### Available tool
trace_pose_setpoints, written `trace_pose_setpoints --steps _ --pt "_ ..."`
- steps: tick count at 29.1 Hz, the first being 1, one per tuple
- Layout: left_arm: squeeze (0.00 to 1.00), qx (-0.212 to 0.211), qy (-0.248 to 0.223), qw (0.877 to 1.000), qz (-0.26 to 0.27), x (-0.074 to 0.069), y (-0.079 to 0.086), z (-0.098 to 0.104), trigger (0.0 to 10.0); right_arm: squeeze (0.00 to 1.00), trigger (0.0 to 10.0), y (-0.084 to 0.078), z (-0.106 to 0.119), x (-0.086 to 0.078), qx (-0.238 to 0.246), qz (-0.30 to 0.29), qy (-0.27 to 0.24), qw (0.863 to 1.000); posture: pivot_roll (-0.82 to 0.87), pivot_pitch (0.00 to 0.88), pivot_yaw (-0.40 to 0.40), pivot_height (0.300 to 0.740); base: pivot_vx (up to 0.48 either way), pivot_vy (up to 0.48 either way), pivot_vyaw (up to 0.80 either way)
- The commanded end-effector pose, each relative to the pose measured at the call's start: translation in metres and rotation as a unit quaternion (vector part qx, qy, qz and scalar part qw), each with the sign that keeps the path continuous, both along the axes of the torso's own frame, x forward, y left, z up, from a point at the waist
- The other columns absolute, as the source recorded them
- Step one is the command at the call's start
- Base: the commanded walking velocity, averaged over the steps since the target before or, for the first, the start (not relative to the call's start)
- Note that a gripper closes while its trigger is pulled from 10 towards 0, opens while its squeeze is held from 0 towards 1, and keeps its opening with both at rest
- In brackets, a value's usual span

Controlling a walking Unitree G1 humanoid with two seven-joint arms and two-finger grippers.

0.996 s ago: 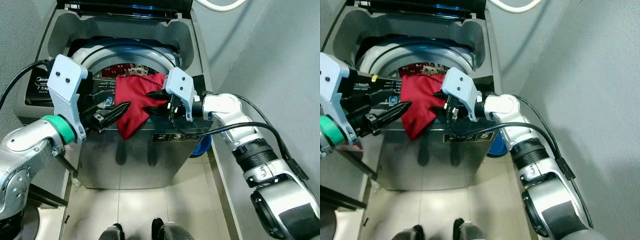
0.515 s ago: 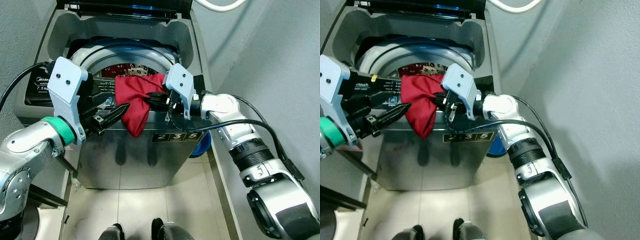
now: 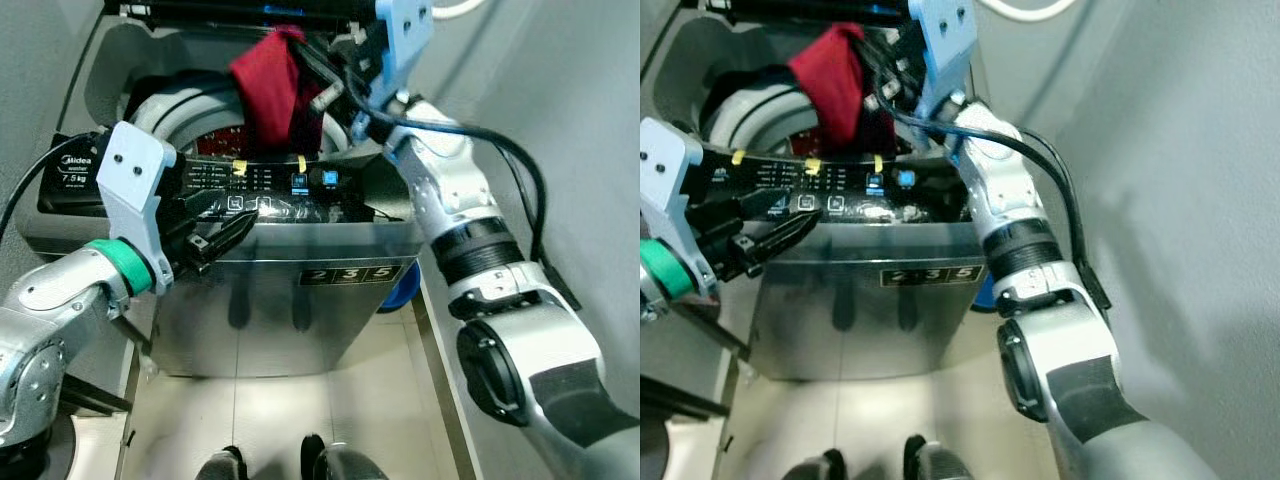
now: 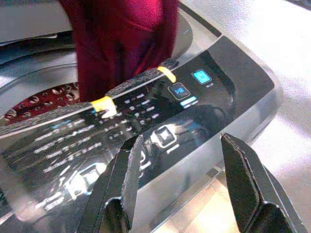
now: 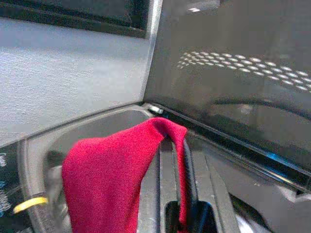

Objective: Clothes washing

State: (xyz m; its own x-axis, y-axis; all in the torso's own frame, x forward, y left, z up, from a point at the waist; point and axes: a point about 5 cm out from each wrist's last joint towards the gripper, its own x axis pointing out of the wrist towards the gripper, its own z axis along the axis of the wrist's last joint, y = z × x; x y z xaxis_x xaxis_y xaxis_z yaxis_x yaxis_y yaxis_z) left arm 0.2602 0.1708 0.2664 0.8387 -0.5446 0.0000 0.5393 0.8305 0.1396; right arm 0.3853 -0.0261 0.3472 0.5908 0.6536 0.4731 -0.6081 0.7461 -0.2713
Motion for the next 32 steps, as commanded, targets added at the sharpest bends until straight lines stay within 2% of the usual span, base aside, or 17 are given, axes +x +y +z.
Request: trace_pose_setpoints --steps 1,2,3,4,5,7,8,15,16,17,18,23,25,28,32 --pt "0.0 0.004 0.0 1.0 -0.007 -0.003 -0.004 -0.002 10.0 0.0 10.0 0.007 0.003 -0.001 -0.004 -0.017 -0.015 1.0 0.06 0.178 -0.054 0.74 0.0 0.0 0.0" --pt "0.0 0.003 -0.001 1.0 -0.007 -0.003 -0.004 -0.002 10.0 0.0 10.0 0.015 0.001 -0.001 -0.009 -0.028 -0.012 0.999 0.06 0.178 -0.057 0.74 0.0 0.0 0.0" --pt "0.0 0.003 -0.001 1.0 -0.007 -0.003 -0.004 -0.002 10.0 0.0 10.0 0.015 0.001 -0.001 -0.009 -0.028 -0.012 0.999 0.06 0.178 -0.057 0.74 0.0 0.0 0.0" --pt "0.0 0.0 -0.004 1.0 -0.006 -0.003 -0.004 -0.001 10.0 0.0 10.0 0.032 -0.007 -0.003 -0.04 -0.049 -0.01 0.998 0.06 0.178 -0.059 0.74 0.0 0.0 0.0" --pt "0.0 0.0 -0.004 1.0 -0.006 -0.003 -0.004 -0.001 10.0 0.0 10.0 0.032 -0.007 -0.003 -0.04 -0.049 -0.01 0.998 0.06 0.178 -0.059 0.74 0.0 0.0 0.0" --pt "0.0 -0.004 -0.008 1.0 -0.007 -0.004 -0.005 0.001 10.0 0.0 10.0 0.042 -0.017 -0.002 -0.087 -0.076 -0.008 0.993 0.06 0.179 -0.062 0.74 0.0 0.0 0.0" --pt "0.0 -0.005 -0.009 1.0 -0.008 -0.004 -0.005 0.001 10.0 1.0 10.0 0.044 -0.022 0.0 -0.102 -0.09 -0.001 0.991 0.06 0.181 -0.063 0.74 0.0 0.0 0.0" --pt "0.0 -0.016 -0.017 1.0 -0.02 -0.007 -0.006 0.003 10.0 1.0 10.0 0.034 -0.028 0.008 -0.096 -0.129 0.025 0.987 0.05 0.183 -0.06 0.74 0.0 0.0 0.0" --pt "0.0 -0.017 -0.018 0.999 -0.021 -0.007 -0.006 0.003 10.0 0.74 10.0 0.032 -0.027 0.009 -0.092 -0.132 0.026 0.987 0.05 0.183 -0.06 0.74 0.0 0.0 0.0" --pt "0.0 -0.017 -0.018 0.999 -0.021 -0.007 -0.006 0.003 10.0 0.74 10.0 0.032 -0.027 0.009 -0.092 -0.132 0.026 0.987 0.05 0.183 -0.06 0.74 0.0 0.0 0.0" --pt "0.0 -0.018 -0.019 0.999 -0.022 -0.007 -0.007 0.004 10.0 0.0 10.0 0.028 -0.024 0.011 -0.086 -0.134 0.026 0.987 0.05 0.183 -0.057 0.74 0.0 0.0 0.0" --pt "0.0 -0.02 -0.021 0.999 -0.023 -0.005 -0.008 0.006 10.0 0.0 10.0 0.017 -0.02 0.014 -0.086 -0.136 0.02 0.987 0.05 0.183 -0.052 0.74 0.0 0.0 0.0" --pt "0.0 -0.02 -0.021 0.999 -0.023 -0.005 -0.008 0.006 10.0 0.0 10.0 0.017 -0.02 0.014 -0.086 -0.136 0.02 0.987 0.05 0.183 -0.052 0.74 0.0 0.0 0.0" --pt "0.0 -0.019 -0.024 0.999 -0.016 -0.004 -0.005 0.007 10.0 0.0 10.0 0.008 -0.031 0.015 -0.112 -0.092 0.038 0.989 0.06 0.182 -0.041 0.74 0.0 0.0 0.0" --pt "0.0 -0.02 -0.027 0.999 -0.011 -0.002 -0.003 0.008 10.0 0.0 10.0 0.0 -0.041 0.012 -0.12 -0.048 0.054 0.99 0.06 0.182 -0.034 0.74 0.0 0.0 0.0"
